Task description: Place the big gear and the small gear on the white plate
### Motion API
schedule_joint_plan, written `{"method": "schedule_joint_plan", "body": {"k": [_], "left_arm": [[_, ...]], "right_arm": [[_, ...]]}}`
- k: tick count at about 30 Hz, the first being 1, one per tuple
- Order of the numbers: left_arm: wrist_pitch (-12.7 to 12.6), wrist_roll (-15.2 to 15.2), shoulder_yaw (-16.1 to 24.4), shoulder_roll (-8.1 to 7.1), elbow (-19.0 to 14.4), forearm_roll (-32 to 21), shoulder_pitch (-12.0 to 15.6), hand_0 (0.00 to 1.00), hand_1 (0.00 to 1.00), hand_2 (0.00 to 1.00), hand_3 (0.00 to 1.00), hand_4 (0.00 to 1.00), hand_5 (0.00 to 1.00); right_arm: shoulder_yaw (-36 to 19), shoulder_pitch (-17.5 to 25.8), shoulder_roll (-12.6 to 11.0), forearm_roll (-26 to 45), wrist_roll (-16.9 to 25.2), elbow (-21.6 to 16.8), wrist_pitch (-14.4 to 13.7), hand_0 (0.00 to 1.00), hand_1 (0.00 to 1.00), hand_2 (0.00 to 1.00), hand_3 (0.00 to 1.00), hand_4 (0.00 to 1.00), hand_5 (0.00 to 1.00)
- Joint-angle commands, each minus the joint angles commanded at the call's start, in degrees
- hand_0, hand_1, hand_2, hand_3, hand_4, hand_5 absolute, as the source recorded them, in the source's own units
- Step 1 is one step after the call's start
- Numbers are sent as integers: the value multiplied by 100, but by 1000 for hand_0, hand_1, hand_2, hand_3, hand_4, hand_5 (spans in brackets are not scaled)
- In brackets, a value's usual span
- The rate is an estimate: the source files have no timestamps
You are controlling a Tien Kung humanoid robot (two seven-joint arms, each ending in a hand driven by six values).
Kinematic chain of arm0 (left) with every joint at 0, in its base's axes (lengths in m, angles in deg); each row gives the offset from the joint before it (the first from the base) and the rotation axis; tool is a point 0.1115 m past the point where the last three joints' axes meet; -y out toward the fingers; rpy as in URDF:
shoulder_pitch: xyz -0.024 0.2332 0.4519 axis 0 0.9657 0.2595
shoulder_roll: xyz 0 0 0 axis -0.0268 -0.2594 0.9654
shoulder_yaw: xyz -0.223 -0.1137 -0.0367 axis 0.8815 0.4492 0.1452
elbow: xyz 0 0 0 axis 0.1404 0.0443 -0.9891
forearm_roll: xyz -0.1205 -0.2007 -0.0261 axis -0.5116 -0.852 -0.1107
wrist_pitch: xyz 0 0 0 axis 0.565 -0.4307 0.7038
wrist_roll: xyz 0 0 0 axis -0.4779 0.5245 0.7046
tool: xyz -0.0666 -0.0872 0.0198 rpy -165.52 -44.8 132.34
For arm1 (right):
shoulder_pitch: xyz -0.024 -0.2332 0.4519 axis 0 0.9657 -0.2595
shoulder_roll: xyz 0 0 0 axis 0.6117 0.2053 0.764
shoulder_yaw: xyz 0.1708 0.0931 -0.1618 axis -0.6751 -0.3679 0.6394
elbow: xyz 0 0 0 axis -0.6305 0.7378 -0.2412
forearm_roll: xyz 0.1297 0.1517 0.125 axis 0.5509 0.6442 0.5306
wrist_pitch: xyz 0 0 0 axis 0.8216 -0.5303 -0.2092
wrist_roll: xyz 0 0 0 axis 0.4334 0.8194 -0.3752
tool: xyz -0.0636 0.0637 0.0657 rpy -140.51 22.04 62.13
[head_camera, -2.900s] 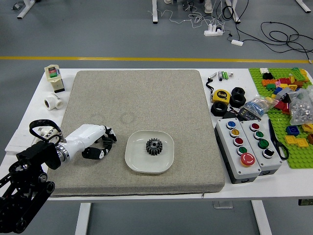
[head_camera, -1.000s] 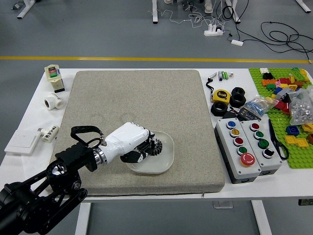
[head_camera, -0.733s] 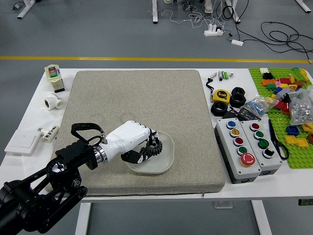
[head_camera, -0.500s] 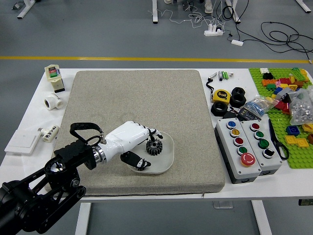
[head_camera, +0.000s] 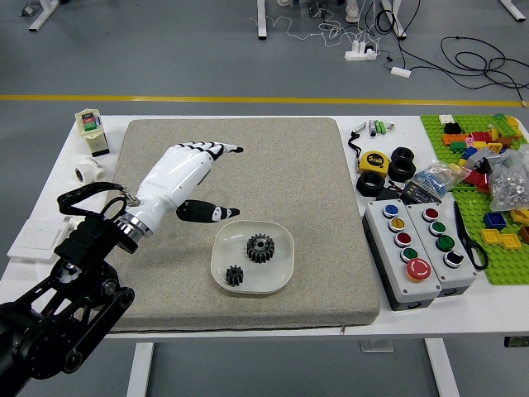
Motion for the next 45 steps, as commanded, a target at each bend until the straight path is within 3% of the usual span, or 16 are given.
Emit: {"method": "schedule_joint_plan", "body": {"k": [3, 4, 5, 9, 10, 12, 15, 16, 17, 21, 22, 27, 28, 32, 39, 45], "left_arm": [[-196, 34, 556, 41, 209, 0, 83, 718, 789, 869, 825, 946, 358], [-216, 37, 688, 43, 258, -38, 100, 709, 766, 853, 760, 905, 416], [-237, 39, 867, 45, 330, -107, 124, 709, 766, 853, 760, 905, 416], [-280, -32, 1504, 45, 474, -1039, 313, 709, 766, 853, 760, 905, 416], [-283, -73, 1636, 56, 484, -1262, 369, 676, 715, 797, 638, 824, 447], [-280, -156, 1813, 78, 508, -1784, 455, 676, 715, 797, 638, 824, 447], [-52, -491, 1974, 83, 693, -2454, 514, 676, 715, 797, 638, 824, 447], [205, -591, 2031, 65, 847, -2715, 530, 738, 772, 833, 722, 780, 690], [443, -645, 2136, 37, 989, -2976, 571, 738, 772, 833, 722, 780, 690], [1216, -687, 2350, -57, 1194, -3944, 707, 738, 772, 833, 722, 780, 690], [1328, -686, 2365, -66, 1208, -4167, 720, 794, 810, 859, 777, 807, 892], [1912, -648, 2363, -78, 1335, -5396, 843, 794, 810, 859, 777, 807, 892], [2001, -641, 2358, -59, 1347, -5620, 868, 818, 832, 879, 793, 834, 998], [2224, -584, 2391, 47, 1357, -6588, 930, 818, 832, 879, 793, 834, 998], [2161, -576, 2469, 193, 1355, -8162, 943, 839, 857, 891, 805, 839, 998], [2129, -590, 2457, 246, 1380, -8155, 933, 841, 860, 889, 801, 831, 998]], "right_arm": [[-1, 19, 5, 3, 1, 0, -2, 602, 608, 695, 558, 754, 662], [-1, 23, 6, 3, 1, 0, -2, 602, 608, 695, 558, 753, 662], [-3, 27, 7, 1, 0, 0, -2, 602, 608, 695, 558, 753, 662], [-17, 50, 13, -28, -2, 0, 1, 602, 608, 695, 558, 753, 662], [-23, 57, 15, -38, -3, 0, 2, 602, 608, 695, 558, 754, 661], [-24, 66, 18, -44, -4, 0, 3, 602, 608, 695, 558, 754, 661], [-34, 84, 24, -62, -8, 0, 4, 602, 608, 695, 558, 754, 661], [-29, 87, 25, -66, -11, 0, 5, 602, 608, 695, 558, 754, 662], [-24, 89, 27, -65, -13, 0, 5, 602, 608, 695, 558, 754, 662], [-37, 106, 40, -45, -16, 0, -1, 602, 608, 695, 558, 754, 662], [-38, 107, 41, -45, -17, 0, -1, 601, 608, 698, 557, 754, 663], [-50, 101, 43, -82, -23, 0, 8, 601, 608, 698, 557, 754, 663], [-51, 99, 42, -82, -23, 0, 10, 602, 608, 698, 557, 754, 664], [-50, 85, 41, -74, -21, 0, 11, 602, 608, 698, 557, 754, 664], [-36, 61, 35, -59, -21, 0, 14, 601, 608, 698, 556, 754, 664], [-41, 45, 31, -62, -16, 0, 20, 602, 608, 698, 557, 753, 664]]}}
